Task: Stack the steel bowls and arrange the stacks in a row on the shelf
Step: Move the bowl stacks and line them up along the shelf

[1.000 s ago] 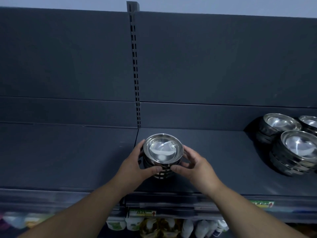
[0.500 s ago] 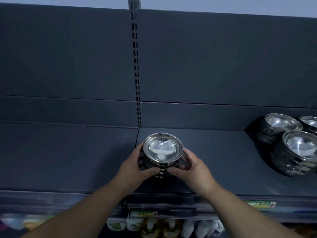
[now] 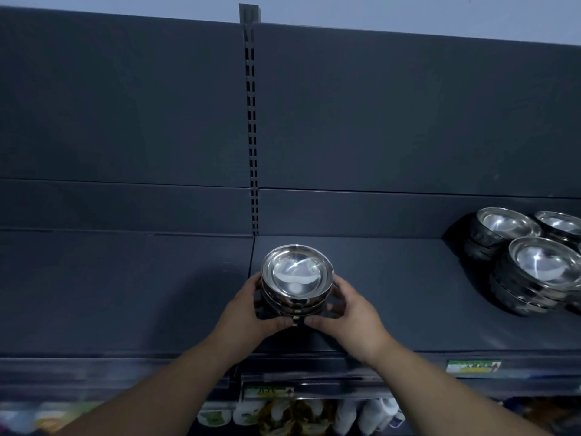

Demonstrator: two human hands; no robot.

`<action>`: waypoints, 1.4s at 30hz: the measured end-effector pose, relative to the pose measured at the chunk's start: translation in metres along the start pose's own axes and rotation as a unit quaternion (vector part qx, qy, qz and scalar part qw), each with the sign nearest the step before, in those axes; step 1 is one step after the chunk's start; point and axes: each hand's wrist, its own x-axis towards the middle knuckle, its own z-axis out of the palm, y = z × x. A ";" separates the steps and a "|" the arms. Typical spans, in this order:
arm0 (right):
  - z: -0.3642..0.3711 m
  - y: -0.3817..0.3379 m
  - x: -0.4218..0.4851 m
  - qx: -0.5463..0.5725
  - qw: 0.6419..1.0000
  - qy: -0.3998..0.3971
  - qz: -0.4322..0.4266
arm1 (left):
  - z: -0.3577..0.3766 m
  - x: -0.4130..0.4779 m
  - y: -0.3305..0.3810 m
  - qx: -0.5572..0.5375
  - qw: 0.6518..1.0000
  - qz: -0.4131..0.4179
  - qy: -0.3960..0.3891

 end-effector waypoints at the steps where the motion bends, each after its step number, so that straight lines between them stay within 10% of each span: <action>1: -0.002 0.000 -0.001 -0.022 1.000 0.001 0.004 | -0.001 0.000 0.000 0.005 1.000 -0.002 0.000; 17: -0.137 0.037 -0.056 -0.132 0.981 0.126 0.063 | 0.092 -0.020 0.112 0.193 0.952 0.213 0.104; 29: -0.348 0.111 -0.118 -0.106 0.973 0.174 0.111 | 0.310 0.001 0.183 0.123 0.991 0.045 -0.025; 42: -0.380 0.121 -0.070 0.024 0.974 0.174 0.145 | 0.361 0.077 0.198 -0.031 0.997 -0.017 -0.068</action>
